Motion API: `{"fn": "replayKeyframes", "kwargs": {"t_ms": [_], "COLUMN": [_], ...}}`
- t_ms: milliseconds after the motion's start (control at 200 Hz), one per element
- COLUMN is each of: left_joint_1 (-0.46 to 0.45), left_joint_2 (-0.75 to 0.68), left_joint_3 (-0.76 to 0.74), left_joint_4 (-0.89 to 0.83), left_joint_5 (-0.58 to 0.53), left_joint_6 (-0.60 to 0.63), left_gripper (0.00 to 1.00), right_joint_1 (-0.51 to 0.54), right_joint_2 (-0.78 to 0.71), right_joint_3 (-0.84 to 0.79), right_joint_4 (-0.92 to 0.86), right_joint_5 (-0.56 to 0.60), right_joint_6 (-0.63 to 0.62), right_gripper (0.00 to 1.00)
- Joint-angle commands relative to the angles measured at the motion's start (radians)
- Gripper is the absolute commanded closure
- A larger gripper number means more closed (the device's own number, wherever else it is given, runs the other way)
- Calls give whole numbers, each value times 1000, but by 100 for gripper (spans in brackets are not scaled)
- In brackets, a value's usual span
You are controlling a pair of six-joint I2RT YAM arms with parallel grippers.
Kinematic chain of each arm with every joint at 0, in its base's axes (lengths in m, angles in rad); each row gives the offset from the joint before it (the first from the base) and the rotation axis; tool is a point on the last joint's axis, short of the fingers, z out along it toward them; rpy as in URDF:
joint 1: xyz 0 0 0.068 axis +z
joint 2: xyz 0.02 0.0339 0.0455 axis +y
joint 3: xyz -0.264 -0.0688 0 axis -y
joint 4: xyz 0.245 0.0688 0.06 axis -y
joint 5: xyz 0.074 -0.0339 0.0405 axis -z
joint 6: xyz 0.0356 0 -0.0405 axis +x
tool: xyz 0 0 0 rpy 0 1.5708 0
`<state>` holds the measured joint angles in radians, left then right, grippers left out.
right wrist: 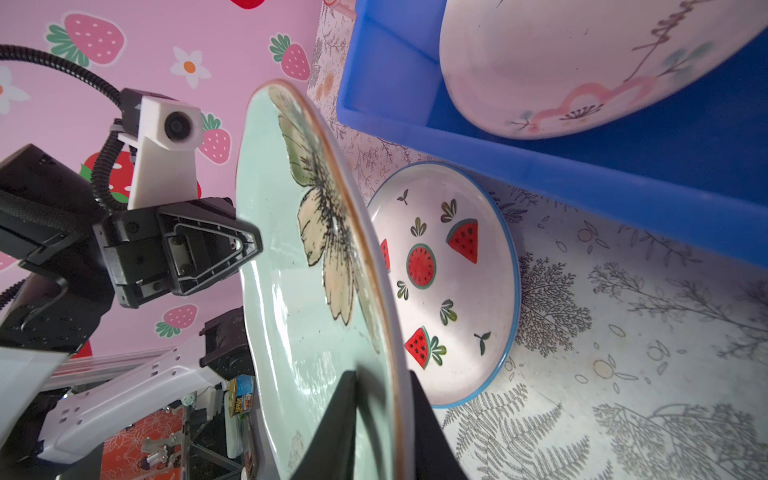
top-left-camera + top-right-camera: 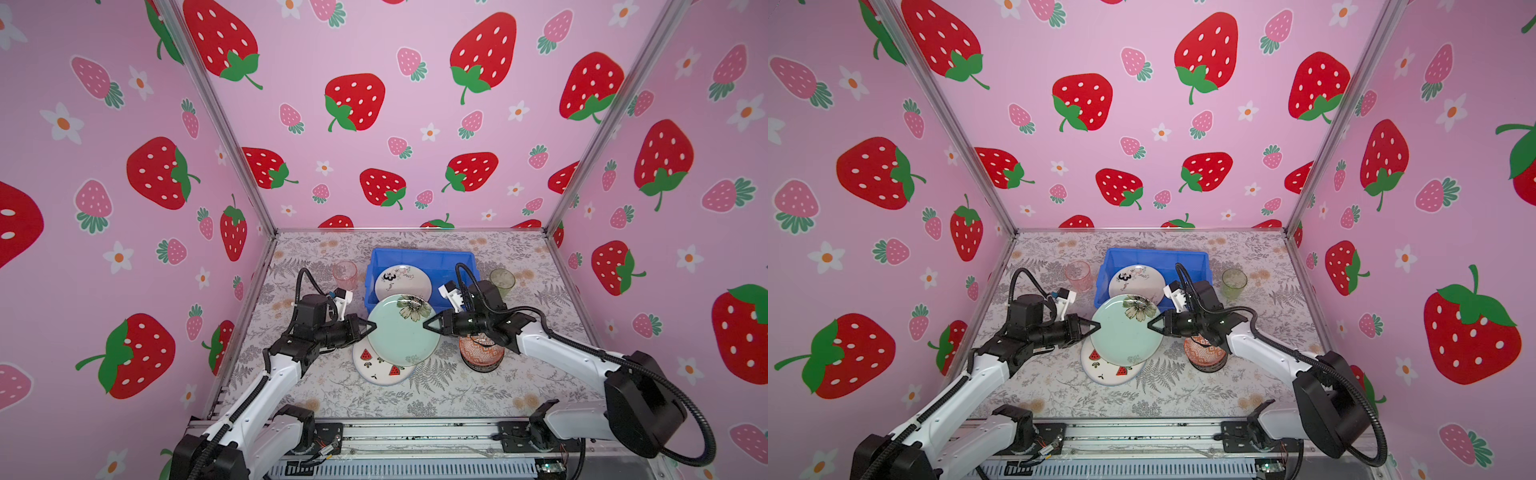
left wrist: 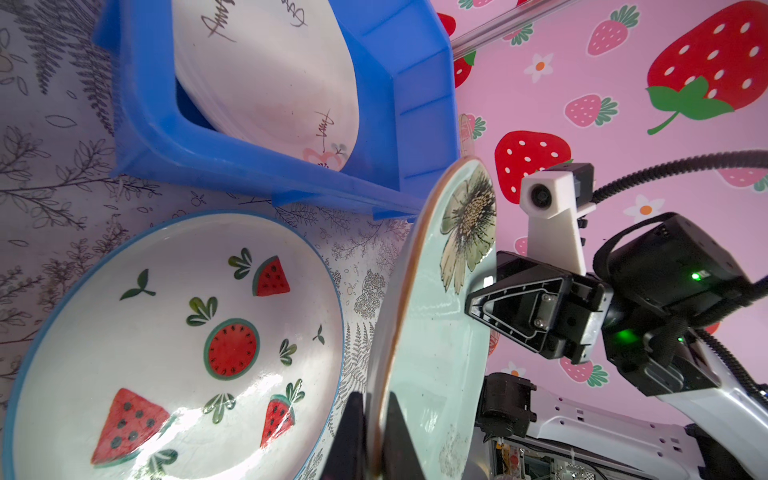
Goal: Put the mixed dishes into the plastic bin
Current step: 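Lift the green plate upright with the right gripper while the left holds it, then carry the upright green plate over the blue bin with both grippers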
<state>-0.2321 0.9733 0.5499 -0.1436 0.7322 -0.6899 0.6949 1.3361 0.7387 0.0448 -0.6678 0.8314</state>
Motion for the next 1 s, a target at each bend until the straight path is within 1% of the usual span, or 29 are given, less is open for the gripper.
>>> {"fn": "replayKeyframes", "kwargs": {"t_ms": [0,95,215,325,355,375,390,530,685,765,895,996], "left_joint_1": [-12,-14,-16,-19,-18,-19,-18,-19,-19,-19,-19,-18], "left_joint_2": [-7,11,43,74,84,92,97,158,205,209,205,205], "left_joint_3": [44,51,64,85,91,96,100,134,167,188,251,310], "left_joint_4": [14,4,2,2,1,1,1,8,26,11,-74,-154], "left_joint_5": [9,1,3,4,4,5,6,20,35,26,-7,-46], "left_joint_6": [11,25,40,53,57,59,61,70,77,93,152,208], "left_gripper": [100,100,100,100,96,95,90,73,47,35,19,14], "right_joint_1": [6,3,-1,-10,-12,-13,-14,-23,-39,-54,-77,-94], "right_joint_2": [-13,-16,-22,-25,-27,-27,-29,-34,-41,-44,-41,-33], "right_joint_3": [-1,1,11,23,26,28,29,47,70,79,110,141], "right_joint_4": [57,63,61,60,59,58,58,52,41,34,15,-8], "right_joint_5": [-18,-14,-4,8,11,15,16,33,42,40,35,34], "right_joint_6": [-9,-1,4,13,15,16,19,29,38,41,37,26], "right_gripper": [84,89,92,100,100,100,100,100,100,100,100,100]}}
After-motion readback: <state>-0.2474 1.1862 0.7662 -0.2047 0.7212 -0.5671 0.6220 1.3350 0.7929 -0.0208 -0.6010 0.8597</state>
